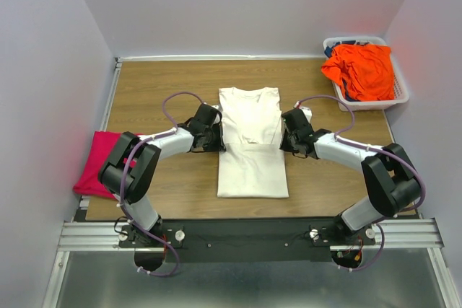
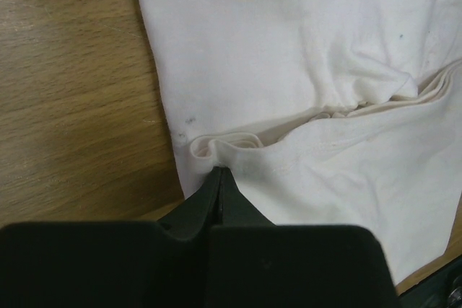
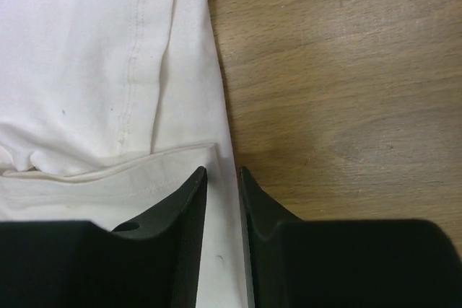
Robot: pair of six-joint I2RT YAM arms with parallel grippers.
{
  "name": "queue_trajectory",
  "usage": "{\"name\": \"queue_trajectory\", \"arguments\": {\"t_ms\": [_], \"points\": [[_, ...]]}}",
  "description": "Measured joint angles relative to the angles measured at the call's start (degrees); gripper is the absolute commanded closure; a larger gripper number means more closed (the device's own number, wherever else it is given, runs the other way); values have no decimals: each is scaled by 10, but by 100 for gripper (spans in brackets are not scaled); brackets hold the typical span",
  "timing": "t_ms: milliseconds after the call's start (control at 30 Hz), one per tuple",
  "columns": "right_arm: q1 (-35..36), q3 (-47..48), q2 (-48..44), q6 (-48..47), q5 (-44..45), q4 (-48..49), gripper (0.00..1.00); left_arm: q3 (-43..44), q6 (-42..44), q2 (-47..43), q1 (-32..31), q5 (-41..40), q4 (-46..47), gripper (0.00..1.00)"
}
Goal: Fold and stack the t-shirts
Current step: Fold the tshirt
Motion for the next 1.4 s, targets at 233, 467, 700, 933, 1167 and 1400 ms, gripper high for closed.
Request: {"name": "queue_trajectory", "arguments": {"t_ms": [233,467,700,933,1167,1400], "points": [[0,0,-2,-2,-1,-1,59,0,0,1,0,0,3,100],[0,0,4,-6,-4,-1,75,-2,0,2,0,0,9,100],[0,0,9,-6,-5,-1,91,-4,0,2,0,0,13,100],[0,0,9,-6,-4,-1,99,-4,0,2,0,0,15,100],[0,-19,-5,-5,9,-3,100,-4,0,2,0,0,16,100],[0,-26,-19,0,21,-17,73,-5,0,2,0,0,17,100]]}}
